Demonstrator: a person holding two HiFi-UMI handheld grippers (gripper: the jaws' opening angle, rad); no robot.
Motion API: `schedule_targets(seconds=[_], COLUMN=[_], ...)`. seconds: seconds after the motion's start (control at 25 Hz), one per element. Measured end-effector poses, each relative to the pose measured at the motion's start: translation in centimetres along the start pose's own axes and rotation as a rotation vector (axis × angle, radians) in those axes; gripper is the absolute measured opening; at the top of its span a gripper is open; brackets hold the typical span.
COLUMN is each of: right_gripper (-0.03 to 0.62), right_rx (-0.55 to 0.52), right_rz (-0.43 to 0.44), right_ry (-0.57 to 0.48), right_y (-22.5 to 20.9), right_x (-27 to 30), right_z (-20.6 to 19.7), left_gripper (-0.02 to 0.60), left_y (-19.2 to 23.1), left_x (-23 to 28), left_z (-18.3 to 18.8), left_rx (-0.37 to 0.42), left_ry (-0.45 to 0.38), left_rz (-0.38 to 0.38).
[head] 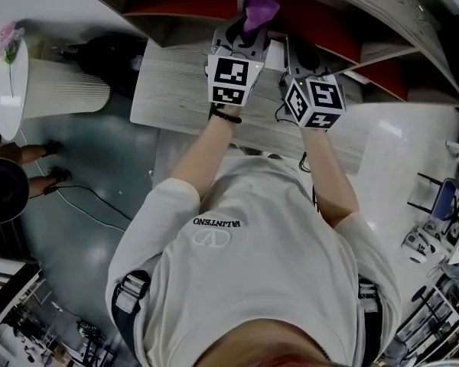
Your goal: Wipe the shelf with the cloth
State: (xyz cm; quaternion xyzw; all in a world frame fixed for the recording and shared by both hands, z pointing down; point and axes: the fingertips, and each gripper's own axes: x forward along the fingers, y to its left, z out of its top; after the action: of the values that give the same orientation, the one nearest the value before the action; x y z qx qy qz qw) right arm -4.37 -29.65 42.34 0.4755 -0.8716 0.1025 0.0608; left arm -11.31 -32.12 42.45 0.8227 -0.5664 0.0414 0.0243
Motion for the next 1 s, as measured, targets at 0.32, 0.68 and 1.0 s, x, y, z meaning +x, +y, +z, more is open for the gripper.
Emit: schedule_targets(seconds=[0.32, 0.68, 1.0], right_gripper=[-0.002, -0.002, -0.002], right_rx=[0.012, 0.01, 0.012], right_rz=[-0.013, -0.049, -0.081], right_ry=[0.012, 0.011, 0.007], right_y=[-0.3, -1.3, -3.1], right_x=[0.0, -0.7, -2.3], right_z=[-0.9, -1.0, -0.9], left_gripper=[0.104, 0.104, 0.104], left_y=[0.1, -0.1, -0.3], left_x=[0.0, 0.2, 0.0], left_z=[-1.5, -2.0, -2.1], left_rx=[-0.009, -0.004, 0.037], left_ry=[0.02, 0.005, -0.016], left_rz=[-0.004, -0.004, -0.033])
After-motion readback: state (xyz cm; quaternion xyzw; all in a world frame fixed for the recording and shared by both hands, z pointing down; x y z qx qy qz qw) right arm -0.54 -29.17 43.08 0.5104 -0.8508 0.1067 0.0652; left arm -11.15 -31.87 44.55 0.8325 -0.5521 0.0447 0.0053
